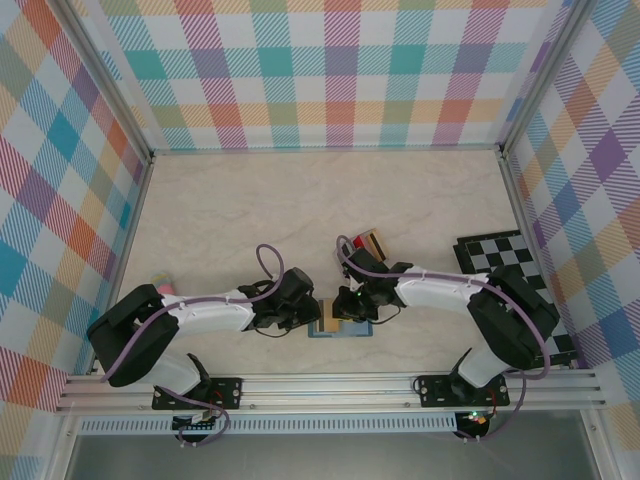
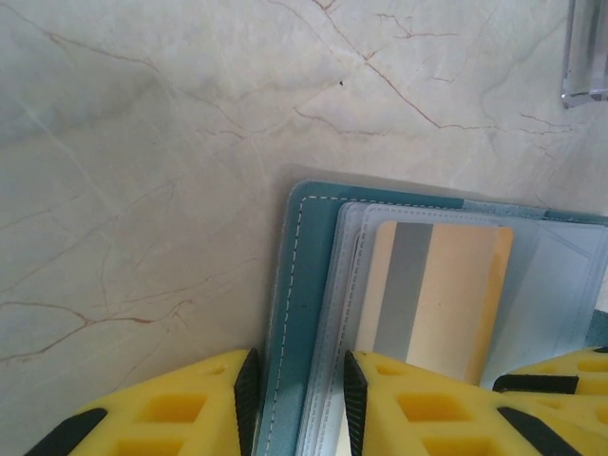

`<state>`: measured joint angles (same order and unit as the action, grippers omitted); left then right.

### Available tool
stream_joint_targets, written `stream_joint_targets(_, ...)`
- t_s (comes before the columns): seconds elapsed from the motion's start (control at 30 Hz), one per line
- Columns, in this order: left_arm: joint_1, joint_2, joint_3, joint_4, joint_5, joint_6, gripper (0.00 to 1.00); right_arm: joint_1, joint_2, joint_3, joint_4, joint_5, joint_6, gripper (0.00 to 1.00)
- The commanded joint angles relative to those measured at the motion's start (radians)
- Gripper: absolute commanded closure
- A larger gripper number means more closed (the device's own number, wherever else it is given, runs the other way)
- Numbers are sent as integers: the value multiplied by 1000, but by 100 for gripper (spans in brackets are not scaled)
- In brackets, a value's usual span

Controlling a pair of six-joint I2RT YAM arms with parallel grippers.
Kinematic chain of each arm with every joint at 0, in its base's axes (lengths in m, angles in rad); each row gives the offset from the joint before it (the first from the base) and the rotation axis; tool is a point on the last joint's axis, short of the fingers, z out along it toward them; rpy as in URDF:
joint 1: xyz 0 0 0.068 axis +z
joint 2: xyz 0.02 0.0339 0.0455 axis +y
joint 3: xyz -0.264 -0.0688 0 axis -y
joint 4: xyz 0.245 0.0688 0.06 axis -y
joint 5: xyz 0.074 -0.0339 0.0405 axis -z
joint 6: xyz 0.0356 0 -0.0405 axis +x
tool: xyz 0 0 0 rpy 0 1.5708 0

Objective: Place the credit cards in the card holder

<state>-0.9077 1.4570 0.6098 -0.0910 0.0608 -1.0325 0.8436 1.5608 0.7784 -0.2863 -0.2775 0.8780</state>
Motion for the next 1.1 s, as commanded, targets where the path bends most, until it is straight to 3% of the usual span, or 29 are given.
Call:
stream_joint_targets(0.0,-16,6,-24,10,30,-6,69,6,22,21,-30,10,-15,83)
stream_joint_targets(0.23,-16,8,-21,15,37,-1,69,9,48,22,44,-53,-18,89)
stream_joint_targets(0.47,-17,14,-21,29,43,-1,69,14,54,21,110,-110,-15,89)
stream_joint_targets(0.77,-17,15,-21,6,28,3,68,15,-5,56,-110,94,-58,83)
stream_joint_targets(1.07,-17,18,-19,10,36,6,69,15,55,46,-20,8,-53,86)
